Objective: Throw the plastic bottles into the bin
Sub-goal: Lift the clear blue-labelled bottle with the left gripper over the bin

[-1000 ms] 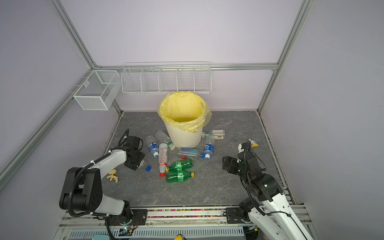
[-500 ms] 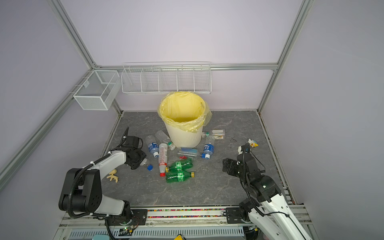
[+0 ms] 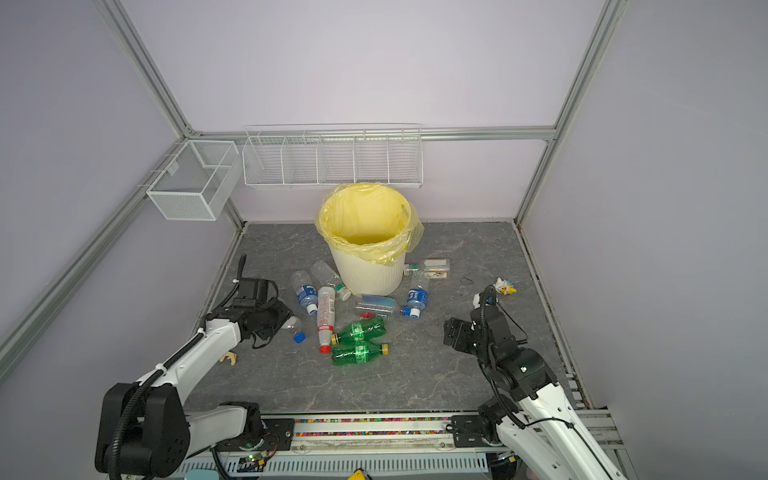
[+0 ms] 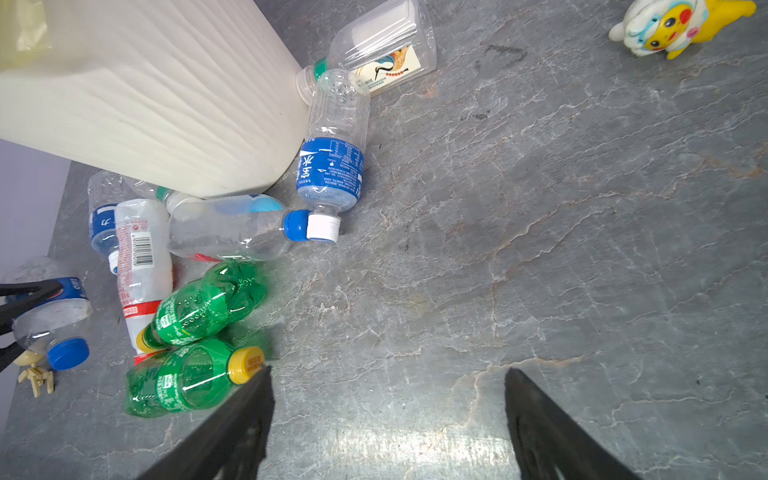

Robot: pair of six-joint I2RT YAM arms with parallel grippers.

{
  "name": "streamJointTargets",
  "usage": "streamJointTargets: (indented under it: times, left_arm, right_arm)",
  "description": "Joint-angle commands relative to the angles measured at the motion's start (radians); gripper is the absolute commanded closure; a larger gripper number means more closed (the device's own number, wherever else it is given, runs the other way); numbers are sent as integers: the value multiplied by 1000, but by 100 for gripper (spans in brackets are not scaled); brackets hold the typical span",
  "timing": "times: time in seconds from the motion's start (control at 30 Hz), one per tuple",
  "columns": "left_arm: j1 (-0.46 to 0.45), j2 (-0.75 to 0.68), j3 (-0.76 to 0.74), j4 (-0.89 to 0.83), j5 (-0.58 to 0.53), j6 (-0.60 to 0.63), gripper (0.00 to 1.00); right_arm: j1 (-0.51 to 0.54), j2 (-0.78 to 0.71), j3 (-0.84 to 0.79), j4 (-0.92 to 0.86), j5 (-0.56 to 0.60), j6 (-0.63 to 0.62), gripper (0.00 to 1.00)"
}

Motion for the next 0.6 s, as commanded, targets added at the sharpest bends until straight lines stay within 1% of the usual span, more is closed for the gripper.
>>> streamJointTargets:
  times: [0.0, 0.13, 0.2, 0.43, 0.57]
  left_arm:
    - [3, -47, -28, 38, 99, 43, 58]
    - [3, -93, -82, 158, 218, 22, 58]
    - [3, -111, -101, 202, 254, 13, 58]
    - [3, -156, -80, 181, 283, 59, 58]
    - [3, -186, -71, 189, 326, 66, 58]
  right_arm:
    - [3, 10, -39, 34, -13, -7, 12]
    - [3, 43, -64, 50, -13, -29, 12]
    - [2, 64, -68, 50, -17, -32, 12]
    - [1, 93, -80, 70, -46, -33, 12]
    - [3, 108, -78, 91, -46, -36, 12]
